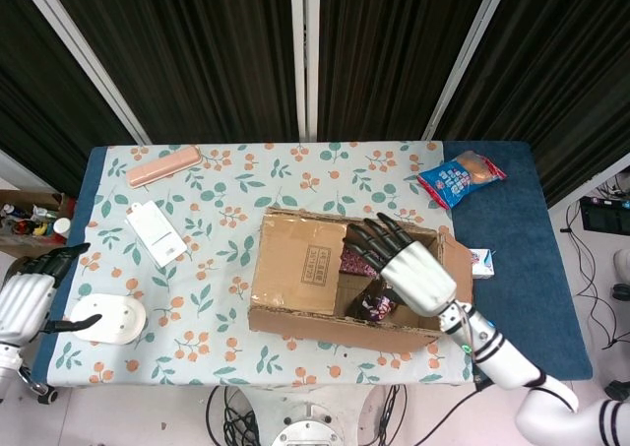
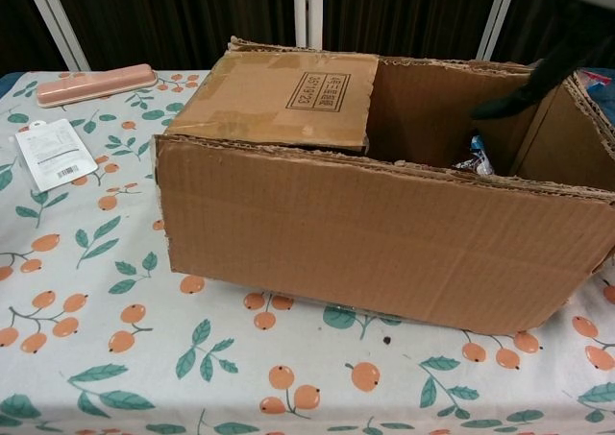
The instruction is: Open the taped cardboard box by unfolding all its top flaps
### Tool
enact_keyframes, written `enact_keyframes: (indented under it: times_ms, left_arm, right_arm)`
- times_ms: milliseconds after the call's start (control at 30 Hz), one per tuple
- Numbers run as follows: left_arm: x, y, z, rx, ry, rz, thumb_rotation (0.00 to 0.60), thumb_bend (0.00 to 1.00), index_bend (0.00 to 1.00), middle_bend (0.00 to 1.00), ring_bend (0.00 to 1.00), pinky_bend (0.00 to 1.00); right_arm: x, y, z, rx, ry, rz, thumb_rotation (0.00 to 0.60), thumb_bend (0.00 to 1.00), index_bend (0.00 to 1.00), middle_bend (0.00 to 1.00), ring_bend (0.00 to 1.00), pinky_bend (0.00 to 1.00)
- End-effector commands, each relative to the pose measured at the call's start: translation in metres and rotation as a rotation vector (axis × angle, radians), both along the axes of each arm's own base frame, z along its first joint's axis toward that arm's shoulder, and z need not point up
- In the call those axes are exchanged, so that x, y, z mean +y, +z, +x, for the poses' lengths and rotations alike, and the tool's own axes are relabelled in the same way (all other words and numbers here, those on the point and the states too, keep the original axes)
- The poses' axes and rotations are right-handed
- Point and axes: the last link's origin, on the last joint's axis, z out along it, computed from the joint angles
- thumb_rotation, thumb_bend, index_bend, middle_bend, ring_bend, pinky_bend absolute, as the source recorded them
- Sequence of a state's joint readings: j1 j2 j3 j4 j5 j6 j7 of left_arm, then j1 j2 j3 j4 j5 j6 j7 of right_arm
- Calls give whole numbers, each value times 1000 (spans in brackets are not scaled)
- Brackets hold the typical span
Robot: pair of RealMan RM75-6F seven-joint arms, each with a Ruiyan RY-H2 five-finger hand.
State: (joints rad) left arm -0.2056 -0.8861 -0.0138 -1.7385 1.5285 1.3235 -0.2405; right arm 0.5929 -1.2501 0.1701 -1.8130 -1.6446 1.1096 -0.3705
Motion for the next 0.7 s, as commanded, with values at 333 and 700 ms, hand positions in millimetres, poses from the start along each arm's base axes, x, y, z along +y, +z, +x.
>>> enact_keyframes:
  times_ms: [333, 700]
  left_arm:
    - [-5, 10, -12, -5, 25, 15, 501, 54, 89, 145, 118, 180]
    - [-7, 14, -18, -9, 37, 21, 500, 55, 89, 145, 118, 181]
  right_arm:
    - [-31, -71, 39, -28, -1, 12, 600, 0, 0, 0, 0, 0]
    - [-40, -76, 80, -207, 14, -15, 600, 155, 0, 0, 0, 0]
